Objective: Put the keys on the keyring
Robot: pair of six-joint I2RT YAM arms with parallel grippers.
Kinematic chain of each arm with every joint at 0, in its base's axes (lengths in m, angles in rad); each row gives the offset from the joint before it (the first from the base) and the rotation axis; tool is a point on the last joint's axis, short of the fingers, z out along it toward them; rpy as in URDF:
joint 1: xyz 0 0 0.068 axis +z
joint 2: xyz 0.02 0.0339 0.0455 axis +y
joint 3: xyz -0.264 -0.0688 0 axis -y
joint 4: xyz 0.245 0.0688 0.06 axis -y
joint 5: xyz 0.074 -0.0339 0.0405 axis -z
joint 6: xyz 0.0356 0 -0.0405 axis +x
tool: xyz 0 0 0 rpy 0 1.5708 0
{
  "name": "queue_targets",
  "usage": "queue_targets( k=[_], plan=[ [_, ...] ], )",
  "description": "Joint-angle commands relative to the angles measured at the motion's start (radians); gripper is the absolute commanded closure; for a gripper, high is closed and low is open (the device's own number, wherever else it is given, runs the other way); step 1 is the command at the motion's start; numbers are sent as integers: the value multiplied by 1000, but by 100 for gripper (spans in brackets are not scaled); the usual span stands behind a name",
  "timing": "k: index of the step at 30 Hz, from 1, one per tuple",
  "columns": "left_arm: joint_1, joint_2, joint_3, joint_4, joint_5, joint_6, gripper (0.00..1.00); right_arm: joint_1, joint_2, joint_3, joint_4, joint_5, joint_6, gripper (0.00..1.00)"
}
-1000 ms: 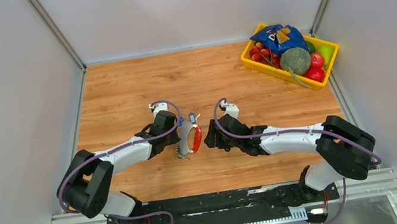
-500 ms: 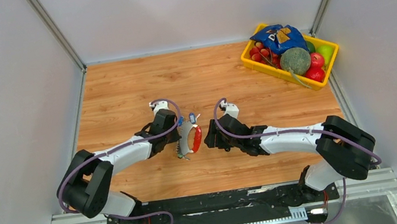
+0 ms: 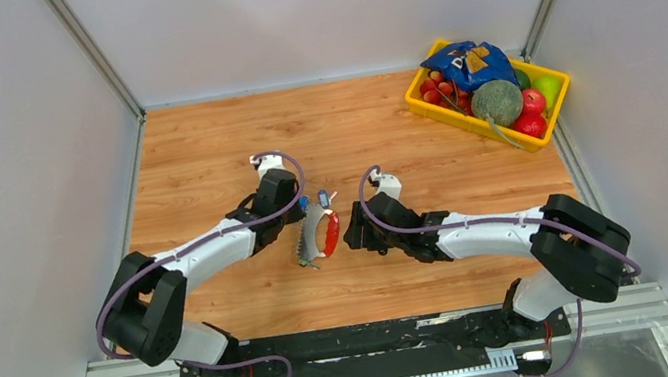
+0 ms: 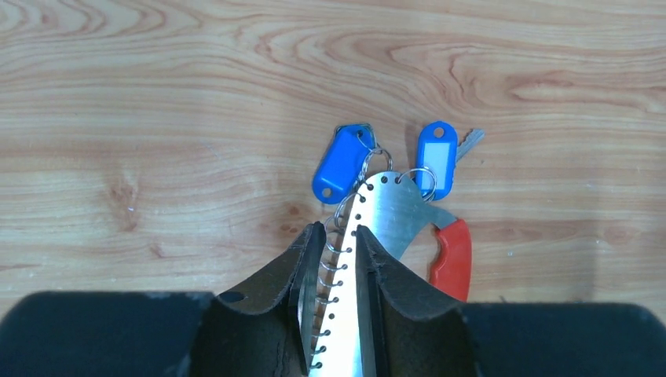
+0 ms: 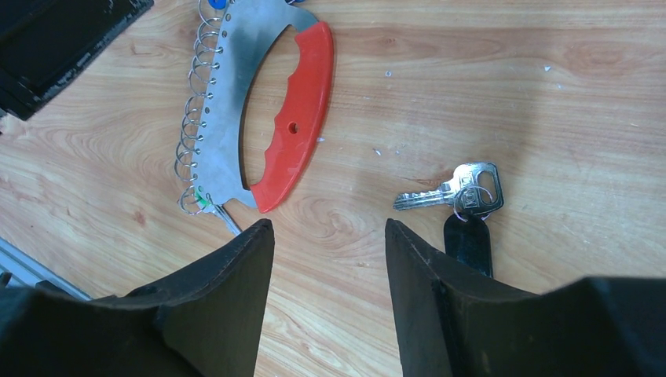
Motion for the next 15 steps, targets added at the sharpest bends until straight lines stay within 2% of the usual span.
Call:
queue_targets(
  k=[1, 15],
  plan=[
    [12, 24, 44, -1, -27, 31, 68, 5, 12, 7, 44, 17, -13, 43],
    [19, 111, 45, 22, 45, 15, 69, 5, 12, 12, 44, 17, -32, 42]
  ],
)
